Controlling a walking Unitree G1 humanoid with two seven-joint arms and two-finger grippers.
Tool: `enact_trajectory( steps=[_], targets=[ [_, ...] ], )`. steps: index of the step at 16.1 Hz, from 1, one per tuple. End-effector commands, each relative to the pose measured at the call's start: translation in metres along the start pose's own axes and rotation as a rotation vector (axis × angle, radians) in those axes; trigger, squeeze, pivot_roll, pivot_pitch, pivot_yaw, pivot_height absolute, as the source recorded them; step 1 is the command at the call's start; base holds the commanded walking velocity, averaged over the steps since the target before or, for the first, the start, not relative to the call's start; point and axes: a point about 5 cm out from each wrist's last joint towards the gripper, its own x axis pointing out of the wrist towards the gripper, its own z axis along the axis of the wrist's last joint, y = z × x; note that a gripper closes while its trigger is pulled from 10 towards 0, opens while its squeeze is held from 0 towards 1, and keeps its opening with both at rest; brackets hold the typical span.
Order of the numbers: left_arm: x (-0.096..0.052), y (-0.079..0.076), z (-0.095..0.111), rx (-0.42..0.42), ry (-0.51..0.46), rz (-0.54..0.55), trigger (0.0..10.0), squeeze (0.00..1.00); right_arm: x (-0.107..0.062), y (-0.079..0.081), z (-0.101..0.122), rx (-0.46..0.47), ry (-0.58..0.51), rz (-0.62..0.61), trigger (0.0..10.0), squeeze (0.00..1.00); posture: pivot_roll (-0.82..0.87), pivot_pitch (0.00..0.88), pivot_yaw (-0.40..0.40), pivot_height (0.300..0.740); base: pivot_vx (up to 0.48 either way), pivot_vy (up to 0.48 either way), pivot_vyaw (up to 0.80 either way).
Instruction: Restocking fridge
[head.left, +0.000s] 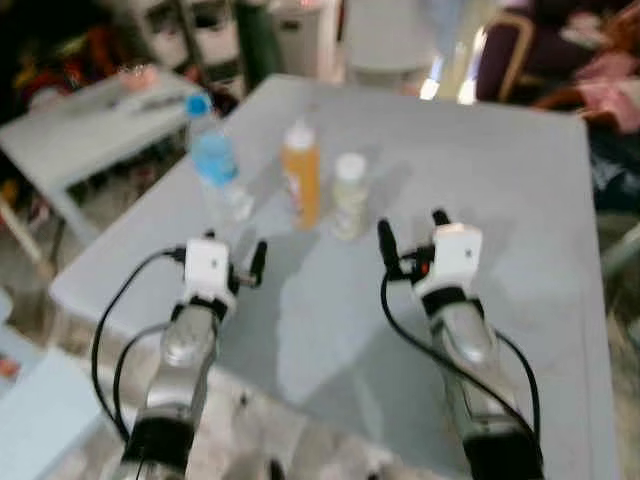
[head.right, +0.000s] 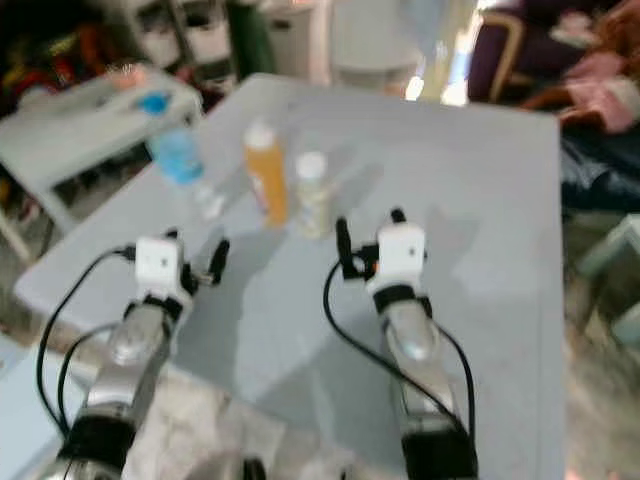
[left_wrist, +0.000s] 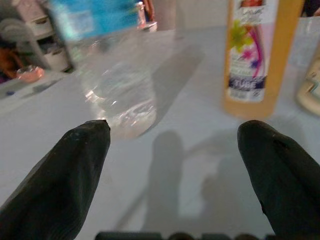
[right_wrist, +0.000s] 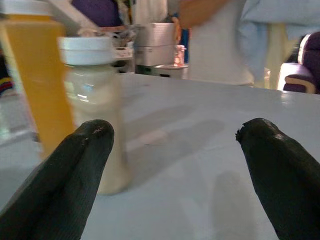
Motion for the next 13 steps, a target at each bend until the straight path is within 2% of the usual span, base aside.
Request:
enact_trajectory(
  steps=[1, 3, 6, 9, 11, 13],
  targets=[
    [-0.003, -0.004, -0.001, -0.004, -0.001, -0.003, 10.0, 0.00, -0.005, -0.007, -0.004, -0.006, 0.015, -0.024, 10.0, 0.00, -0.12, 0.004, 0.057, 0.740, 0.000, 0.000, 0.00],
    [-0.005, 0.000, -0.002, -0.004, 0.003, 0.008, 10.0, 0.00, -0.007, -0.007, -0.004, -0.028, 0.013, -0.007, 10.0, 0.00, -0.12, 0.004, 0.060, 0.740, 0.000, 0.000, 0.00],
    [-0.007, 0.003, -0.003, 0.008, 0.011, 0.008, 10.0, 0.00, -0.002, 0.000, 0.002, -0.086, -0.016, 0.089, 10.0, 0.00, -0.11, 0.014, 0.066, 0.740, 0.000, 0.000, 0.00],
    [-0.008, 0.006, 0.002, 0.026, 0.013, 0.017, 10.0, 0.00, 0.018, -0.006, 0.013, -0.136, -0.053, 0.136, 10.0, 0.00, -0.07, 0.072, 0.091, 0.740, 0.000, 0.000, 0.00],
    [-0.017, 0.007, 0.001, 0.050, 0.028, -0.003, 10.0, 0.00, 0.037, -0.004, 0.020, -0.154, -0.074, 0.159, 10.0, 0.00, -0.03, 0.097, 0.100, 0.740, 0.000, 0.000, 0.00],
    [-0.024, 0.014, 0.000, 0.068, 0.042, 0.006, 10.0, 0.00, 0.053, -0.004, 0.028, -0.161, -0.091, 0.158, 10.0, 0.00, 0.00, 0.094, 0.099, 0.740, 0.000, 0.000, 0.00]
  ],
)
